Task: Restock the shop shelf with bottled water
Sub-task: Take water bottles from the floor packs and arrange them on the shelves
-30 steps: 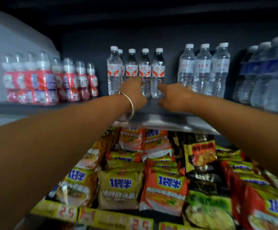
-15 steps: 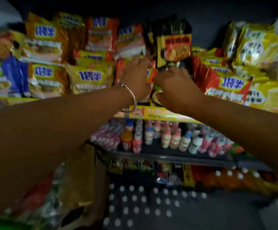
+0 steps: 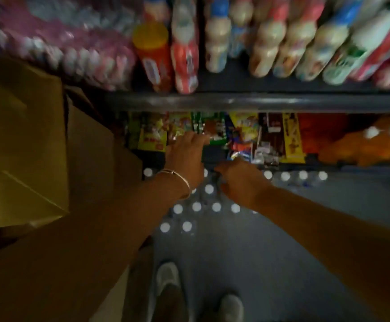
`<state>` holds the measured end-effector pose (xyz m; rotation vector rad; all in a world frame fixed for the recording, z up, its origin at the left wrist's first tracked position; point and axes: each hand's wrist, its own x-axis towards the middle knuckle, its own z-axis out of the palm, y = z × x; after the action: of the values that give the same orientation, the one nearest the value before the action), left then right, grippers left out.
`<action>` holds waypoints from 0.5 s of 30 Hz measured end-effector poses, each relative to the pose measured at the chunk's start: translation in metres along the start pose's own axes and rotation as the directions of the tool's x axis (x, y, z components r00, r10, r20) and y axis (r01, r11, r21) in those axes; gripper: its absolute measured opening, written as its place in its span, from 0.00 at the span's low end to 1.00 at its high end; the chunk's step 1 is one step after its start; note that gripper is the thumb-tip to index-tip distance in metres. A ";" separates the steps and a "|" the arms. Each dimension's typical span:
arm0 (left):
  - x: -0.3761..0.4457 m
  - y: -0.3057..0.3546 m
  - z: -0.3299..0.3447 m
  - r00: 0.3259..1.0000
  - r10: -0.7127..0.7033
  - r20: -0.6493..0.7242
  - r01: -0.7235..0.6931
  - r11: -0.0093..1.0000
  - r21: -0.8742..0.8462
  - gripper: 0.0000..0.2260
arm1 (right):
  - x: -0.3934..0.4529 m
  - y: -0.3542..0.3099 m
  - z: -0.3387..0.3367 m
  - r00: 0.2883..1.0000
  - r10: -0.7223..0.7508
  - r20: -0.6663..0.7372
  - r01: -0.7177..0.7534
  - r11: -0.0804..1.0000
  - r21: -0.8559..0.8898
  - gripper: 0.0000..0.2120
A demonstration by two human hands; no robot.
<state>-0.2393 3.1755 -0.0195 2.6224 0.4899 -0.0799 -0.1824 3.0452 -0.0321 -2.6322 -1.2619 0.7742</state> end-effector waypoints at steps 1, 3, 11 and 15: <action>-0.002 -0.013 0.023 0.999 -0.017 0.044 0.016 1.000 0.010 0.22 | 0.004 0.002 0.026 1.000 -0.006 0.030 0.005 1.000 0.020 0.17; -0.008 -0.039 0.066 0.994 -0.030 0.110 0.029 0.999 0.014 0.23 | 0.014 0.005 0.079 0.993 -0.039 0.109 0.034 0.998 0.052 0.18; -0.037 -0.122 0.178 0.986 -0.035 0.162 0.033 0.999 0.017 0.23 | 0.053 0.012 0.247 0.947 -0.089 0.309 0.044 0.988 0.148 0.33; -0.040 -0.148 0.207 0.989 -0.035 0.145 0.030 0.999 0.033 0.23 | 0.072 0.016 0.301 0.949 -0.057 0.310 -0.006 0.980 0.198 0.40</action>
<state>-0.3235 3.1900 -0.2629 2.6144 0.4837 -0.2898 -0.2833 3.0572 -0.3253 -2.3964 -1.2111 1.2850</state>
